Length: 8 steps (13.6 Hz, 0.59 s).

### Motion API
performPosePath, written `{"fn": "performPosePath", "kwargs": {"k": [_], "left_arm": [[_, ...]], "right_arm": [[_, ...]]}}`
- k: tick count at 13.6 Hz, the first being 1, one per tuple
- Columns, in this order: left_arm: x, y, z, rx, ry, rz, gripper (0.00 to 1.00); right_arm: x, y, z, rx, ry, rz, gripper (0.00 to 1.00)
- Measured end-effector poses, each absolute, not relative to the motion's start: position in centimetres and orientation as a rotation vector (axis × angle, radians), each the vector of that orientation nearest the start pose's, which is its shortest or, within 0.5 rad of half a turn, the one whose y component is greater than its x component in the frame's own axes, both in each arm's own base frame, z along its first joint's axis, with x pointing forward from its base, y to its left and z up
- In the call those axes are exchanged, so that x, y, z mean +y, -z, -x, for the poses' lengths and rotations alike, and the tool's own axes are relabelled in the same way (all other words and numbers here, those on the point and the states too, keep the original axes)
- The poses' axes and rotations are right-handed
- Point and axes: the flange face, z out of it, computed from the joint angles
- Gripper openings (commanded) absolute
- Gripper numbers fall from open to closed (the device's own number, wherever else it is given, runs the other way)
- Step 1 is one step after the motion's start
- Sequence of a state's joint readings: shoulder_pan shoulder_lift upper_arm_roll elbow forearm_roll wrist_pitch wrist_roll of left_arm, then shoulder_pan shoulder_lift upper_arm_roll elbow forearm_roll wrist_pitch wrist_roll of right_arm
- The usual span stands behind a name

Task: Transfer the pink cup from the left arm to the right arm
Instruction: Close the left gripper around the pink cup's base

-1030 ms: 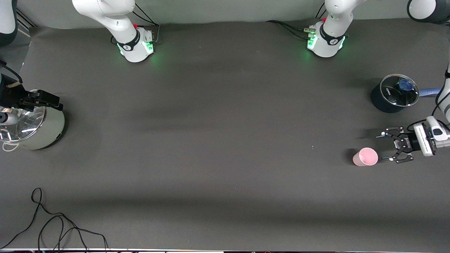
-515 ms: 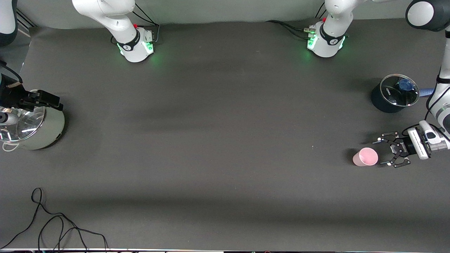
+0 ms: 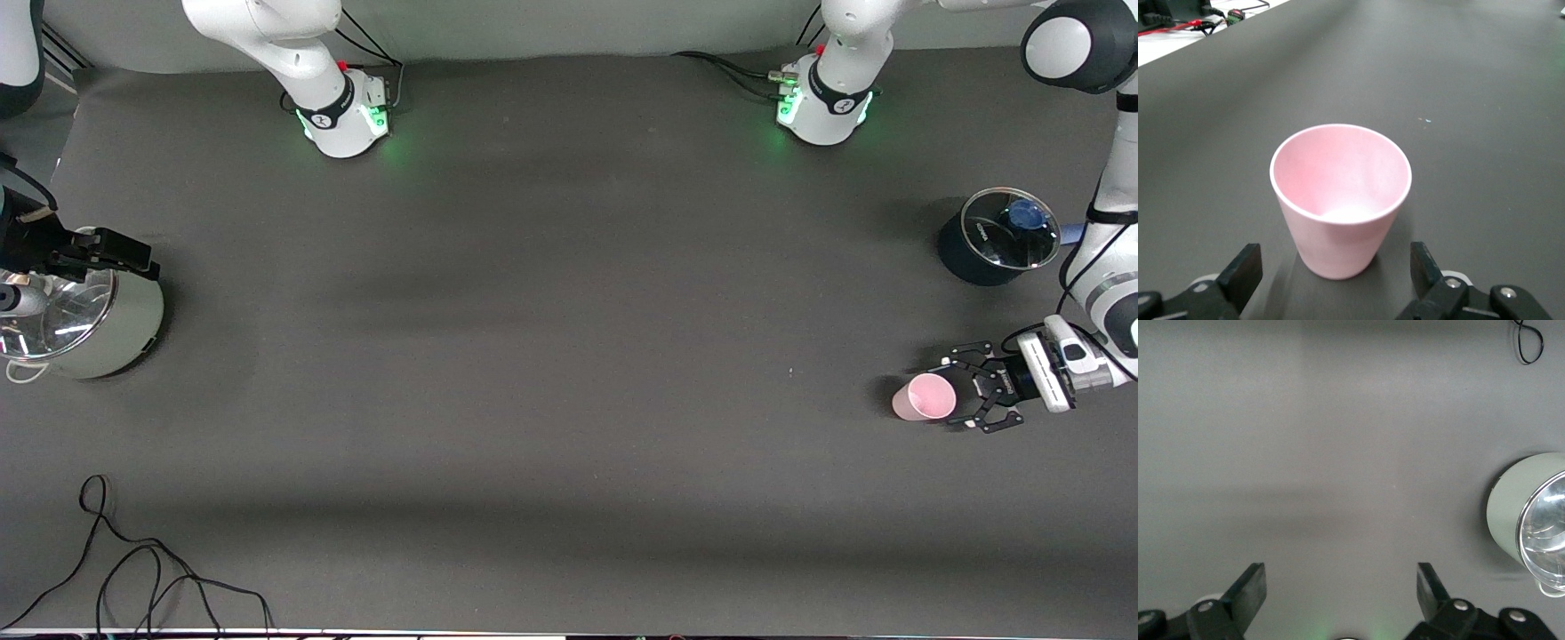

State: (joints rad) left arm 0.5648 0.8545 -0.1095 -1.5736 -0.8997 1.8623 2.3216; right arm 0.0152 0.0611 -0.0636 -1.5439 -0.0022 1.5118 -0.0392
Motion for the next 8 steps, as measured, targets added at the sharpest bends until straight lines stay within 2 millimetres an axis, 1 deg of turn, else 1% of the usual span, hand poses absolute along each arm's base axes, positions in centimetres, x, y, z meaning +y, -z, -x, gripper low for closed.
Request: {"fn": "performPosePath", "kwargs": {"k": [4,8], "left_arm": [[21.9,-12.6,-61.1,-1.383,-0.953,-1.796,0.99],[21.1,-11.8,-61.2,-1.366,-0.958,-1.780,0.99]], "right_arm": [[-2.7,-59.8,-56.5,0.015,-0.147,3.140,1.00],[-2.7,-59.8,-56.5,0.015,-0.147,3.140,1.00]]}}
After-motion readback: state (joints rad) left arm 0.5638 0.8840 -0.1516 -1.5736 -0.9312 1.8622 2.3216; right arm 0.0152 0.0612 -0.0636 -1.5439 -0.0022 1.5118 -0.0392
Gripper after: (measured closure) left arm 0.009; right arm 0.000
